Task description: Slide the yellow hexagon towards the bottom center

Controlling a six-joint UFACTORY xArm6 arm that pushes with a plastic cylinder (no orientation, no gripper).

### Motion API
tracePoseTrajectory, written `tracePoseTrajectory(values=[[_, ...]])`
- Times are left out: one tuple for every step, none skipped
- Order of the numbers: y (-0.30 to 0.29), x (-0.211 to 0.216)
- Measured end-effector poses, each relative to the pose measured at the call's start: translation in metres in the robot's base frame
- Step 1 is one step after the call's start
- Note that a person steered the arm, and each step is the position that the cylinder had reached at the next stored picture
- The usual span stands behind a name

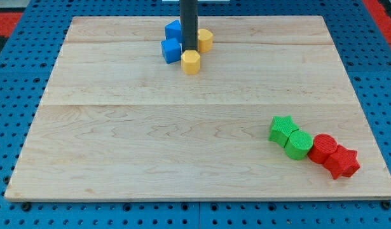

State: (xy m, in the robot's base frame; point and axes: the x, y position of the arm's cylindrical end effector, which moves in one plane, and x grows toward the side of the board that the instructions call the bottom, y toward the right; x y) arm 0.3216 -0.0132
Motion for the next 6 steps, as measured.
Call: tracePoseTrajectory(values=[[0.082,0.052],[0.103,0.076],[0.1,0.033],[0.047,0.013],[0.007,0.034],[-0.007,0.075]])
